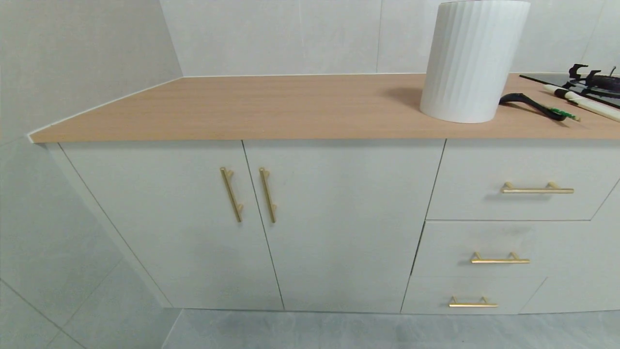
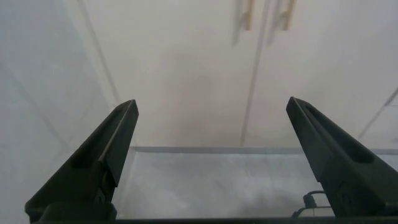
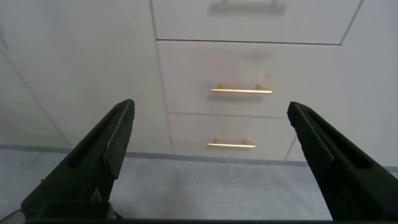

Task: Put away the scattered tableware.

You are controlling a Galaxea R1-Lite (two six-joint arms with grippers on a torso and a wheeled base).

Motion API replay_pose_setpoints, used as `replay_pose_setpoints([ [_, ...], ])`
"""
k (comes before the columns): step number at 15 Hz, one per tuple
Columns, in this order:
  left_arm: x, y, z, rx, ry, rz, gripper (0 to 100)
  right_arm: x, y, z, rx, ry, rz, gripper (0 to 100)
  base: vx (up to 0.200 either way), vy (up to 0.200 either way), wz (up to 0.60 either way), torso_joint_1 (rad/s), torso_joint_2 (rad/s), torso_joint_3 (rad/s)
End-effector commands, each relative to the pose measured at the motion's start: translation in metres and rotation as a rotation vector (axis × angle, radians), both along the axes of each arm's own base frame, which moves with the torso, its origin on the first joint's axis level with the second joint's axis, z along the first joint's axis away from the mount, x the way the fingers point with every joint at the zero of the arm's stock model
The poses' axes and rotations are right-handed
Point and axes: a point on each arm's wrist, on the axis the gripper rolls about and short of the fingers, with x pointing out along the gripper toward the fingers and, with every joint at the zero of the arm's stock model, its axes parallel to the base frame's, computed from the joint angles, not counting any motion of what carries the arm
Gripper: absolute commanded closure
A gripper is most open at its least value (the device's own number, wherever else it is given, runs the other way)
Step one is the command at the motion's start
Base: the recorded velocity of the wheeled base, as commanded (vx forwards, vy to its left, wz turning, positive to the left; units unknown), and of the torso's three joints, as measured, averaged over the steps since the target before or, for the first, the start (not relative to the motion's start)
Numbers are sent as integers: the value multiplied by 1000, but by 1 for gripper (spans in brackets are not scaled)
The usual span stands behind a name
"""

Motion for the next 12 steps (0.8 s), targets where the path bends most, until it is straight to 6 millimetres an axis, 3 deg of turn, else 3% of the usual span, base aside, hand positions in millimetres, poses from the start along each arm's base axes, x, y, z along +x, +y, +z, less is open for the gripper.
replay_pose_setpoints([
  [1,0,0,0,0,0,0,0,0,0,0,0,2,1,0,0,-200,0,-2,2,2],
  [2,0,0,0,-2,0,1,0,0,0,0,-2,1,1,0,0,-200,0,2,-2,2],
  [12,0,0,0,-3,0,1,0,0,0,0,-2,1,1,0,0,0,0,0,0,0],
])
